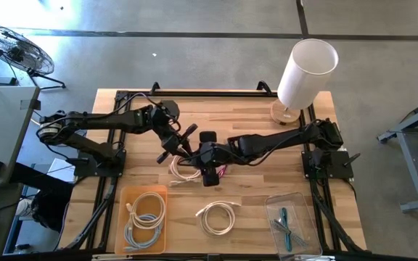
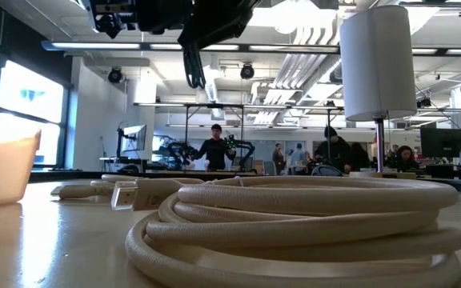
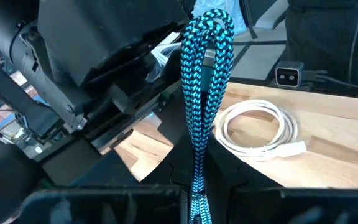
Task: Pick & Place USB Port
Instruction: Put the blue USB cable into the transparent bin
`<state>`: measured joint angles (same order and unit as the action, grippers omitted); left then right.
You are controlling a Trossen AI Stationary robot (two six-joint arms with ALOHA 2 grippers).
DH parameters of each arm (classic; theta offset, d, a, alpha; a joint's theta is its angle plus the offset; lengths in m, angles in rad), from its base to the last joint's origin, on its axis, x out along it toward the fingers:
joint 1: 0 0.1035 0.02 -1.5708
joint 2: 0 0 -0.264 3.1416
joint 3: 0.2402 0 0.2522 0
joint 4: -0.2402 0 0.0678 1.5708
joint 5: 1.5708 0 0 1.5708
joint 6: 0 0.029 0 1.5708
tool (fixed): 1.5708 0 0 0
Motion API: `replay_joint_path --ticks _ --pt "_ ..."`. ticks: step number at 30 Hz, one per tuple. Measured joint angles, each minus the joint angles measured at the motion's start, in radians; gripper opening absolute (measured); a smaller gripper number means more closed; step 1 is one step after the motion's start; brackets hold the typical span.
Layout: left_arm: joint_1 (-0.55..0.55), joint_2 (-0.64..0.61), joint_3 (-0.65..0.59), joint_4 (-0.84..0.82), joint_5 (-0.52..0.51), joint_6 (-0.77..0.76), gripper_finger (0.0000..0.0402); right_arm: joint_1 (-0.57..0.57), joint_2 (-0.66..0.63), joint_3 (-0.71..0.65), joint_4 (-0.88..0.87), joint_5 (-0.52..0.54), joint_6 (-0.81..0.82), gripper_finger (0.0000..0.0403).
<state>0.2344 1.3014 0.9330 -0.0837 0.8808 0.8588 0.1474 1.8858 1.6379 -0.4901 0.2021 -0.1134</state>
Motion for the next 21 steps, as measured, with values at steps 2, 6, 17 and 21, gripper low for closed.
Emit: replay_joint_path --ticks 2,6,17,21 --pt "0.000 0.000 0.000 0.014 0.004 -0.003 0.0015 -0.005 0.000 0.000 0.002 -0.005 0.000 0.0171" --pt "0.000 0.000 0.000 0.015 0.005 -0.003 0.0015 -0.020 0.000 0.000 0.001 -0.009 0.000 0.0077" --pt "0.000 0.000 0.000 0.012 -0.060 -0.005 0.0024 -0.030 0.000 0.000 -0.032 -0.017 0.009 0.0018" --pt "-0.001 -0.001 0.000 0.011 -0.147 -0.022 0.0057 -0.031 0.000 0.000 -0.050 -0.019 0.022 0.0024"
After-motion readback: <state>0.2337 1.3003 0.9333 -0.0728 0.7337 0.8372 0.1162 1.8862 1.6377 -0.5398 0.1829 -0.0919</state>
